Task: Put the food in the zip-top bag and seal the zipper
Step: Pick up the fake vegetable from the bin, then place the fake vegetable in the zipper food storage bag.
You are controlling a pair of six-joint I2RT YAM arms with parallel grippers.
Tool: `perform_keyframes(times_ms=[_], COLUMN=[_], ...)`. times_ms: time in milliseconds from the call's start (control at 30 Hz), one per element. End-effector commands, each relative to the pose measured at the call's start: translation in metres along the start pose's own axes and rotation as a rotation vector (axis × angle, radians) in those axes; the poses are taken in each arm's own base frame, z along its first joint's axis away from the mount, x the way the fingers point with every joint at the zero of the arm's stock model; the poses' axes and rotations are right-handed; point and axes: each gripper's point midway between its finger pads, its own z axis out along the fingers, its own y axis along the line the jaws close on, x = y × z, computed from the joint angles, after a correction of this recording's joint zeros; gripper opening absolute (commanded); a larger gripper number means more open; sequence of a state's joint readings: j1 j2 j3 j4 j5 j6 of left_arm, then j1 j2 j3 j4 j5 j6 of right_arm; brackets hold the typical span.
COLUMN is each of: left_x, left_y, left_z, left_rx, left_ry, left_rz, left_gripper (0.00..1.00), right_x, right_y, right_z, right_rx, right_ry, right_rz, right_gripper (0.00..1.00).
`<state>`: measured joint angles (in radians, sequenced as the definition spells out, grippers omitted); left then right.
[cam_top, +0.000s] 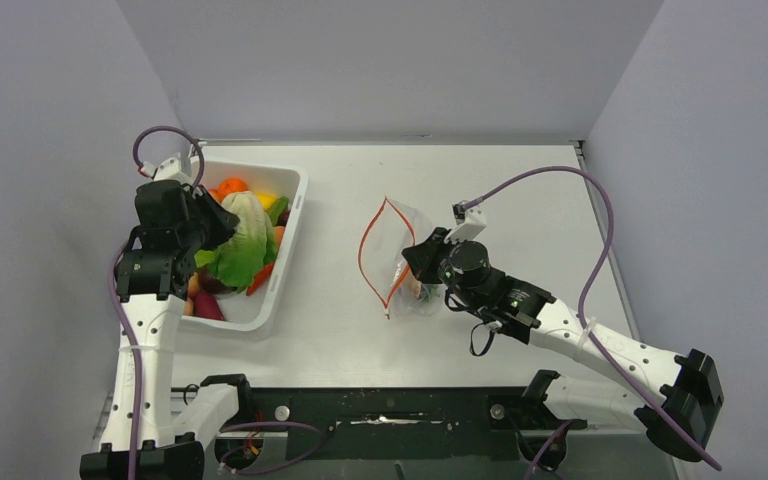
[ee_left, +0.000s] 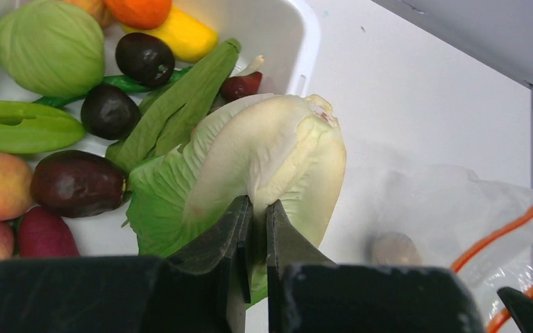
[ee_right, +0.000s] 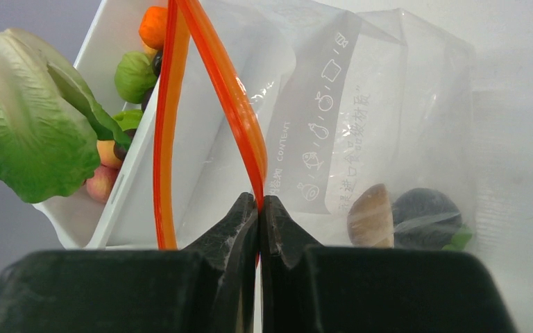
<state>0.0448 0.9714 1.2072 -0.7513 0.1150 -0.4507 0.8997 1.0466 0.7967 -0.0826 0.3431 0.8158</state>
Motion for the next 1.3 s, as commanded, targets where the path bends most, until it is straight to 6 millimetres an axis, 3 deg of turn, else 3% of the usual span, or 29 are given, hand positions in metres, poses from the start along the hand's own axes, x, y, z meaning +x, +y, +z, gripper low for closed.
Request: perform_keyframes(times_ms=[0,333,600,800,1033,1267], left_x=[-0.024,-0.002,0.024,0.047,0.067,0.095], left_y=[-0.043,-0.102,-0.125,-0.147,-0.16,-0.169], left_z=[-0.027,-0.062,-0.077,-0.094,-0.087,-0.066], left_rx=[0.202,0.563,0.739,0.929,0.968,0.923], left_ry=[-0.061,0.035,0.136,0.251,0.286,0.369], left_rz=[0.069,0.124,0.12,0.057,0.019,0.011], left_gripper=[0.0,0.0,0.0,0.0,0.0,0.0], right_x=[-0.032,-0.036,-0.048,-0.057,-0.051,-0.059], right_y=[0.026,0.03,0.023,0.033,0.054,0.059], right_z=[0.002,0.004,0.008,0.015,0.02,0.025], right_rx=[-0.072,-0.113,-0.085,-0.141,-0.263,-0.251], right_ry=[-0.098,-0.09,-0.061,-0.074,-0.105,-0.154], right_rz=[-0.078,-0.332,-0.619,-0.747,-0.86,-0.915], right_gripper=[0.0,0.0,0.0,0.0,0.0,0.0])
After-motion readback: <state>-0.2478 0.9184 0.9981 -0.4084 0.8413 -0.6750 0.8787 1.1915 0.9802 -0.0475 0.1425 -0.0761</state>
